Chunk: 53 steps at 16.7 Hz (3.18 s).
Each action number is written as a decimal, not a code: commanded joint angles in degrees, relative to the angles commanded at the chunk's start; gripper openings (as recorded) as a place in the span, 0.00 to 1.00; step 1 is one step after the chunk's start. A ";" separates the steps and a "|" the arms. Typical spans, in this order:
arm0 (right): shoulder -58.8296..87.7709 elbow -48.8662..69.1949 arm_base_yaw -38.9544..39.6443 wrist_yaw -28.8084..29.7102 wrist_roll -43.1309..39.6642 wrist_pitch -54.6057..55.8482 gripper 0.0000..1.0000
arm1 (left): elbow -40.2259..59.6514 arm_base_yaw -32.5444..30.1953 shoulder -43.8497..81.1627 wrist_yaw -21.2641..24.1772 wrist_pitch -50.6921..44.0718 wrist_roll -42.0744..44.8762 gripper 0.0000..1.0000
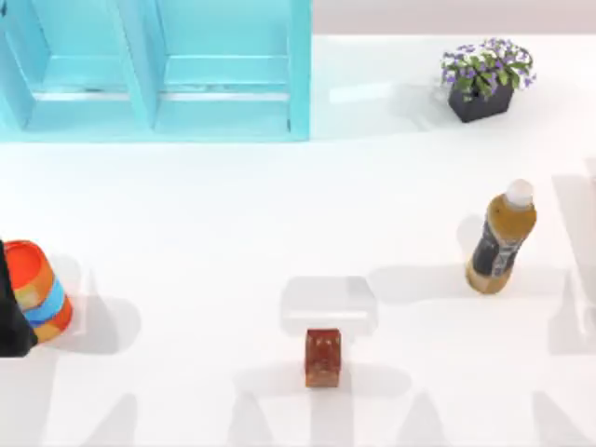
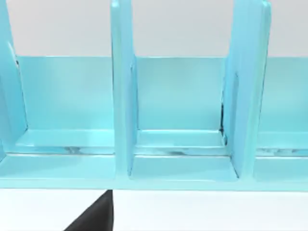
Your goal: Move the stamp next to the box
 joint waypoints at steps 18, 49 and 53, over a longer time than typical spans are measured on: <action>67.85 57.89 38.98 1.21 35.66 -42.01 1.00 | 0.00 0.00 0.00 0.00 0.00 0.00 1.00; 122.25 84.58 51.44 0.15 52.50 -52.32 1.00 | 0.00 0.00 0.00 0.00 0.00 0.00 1.00; 122.25 84.58 51.44 0.15 52.50 -52.32 0.92 | 0.00 0.00 0.00 0.00 0.00 0.00 1.00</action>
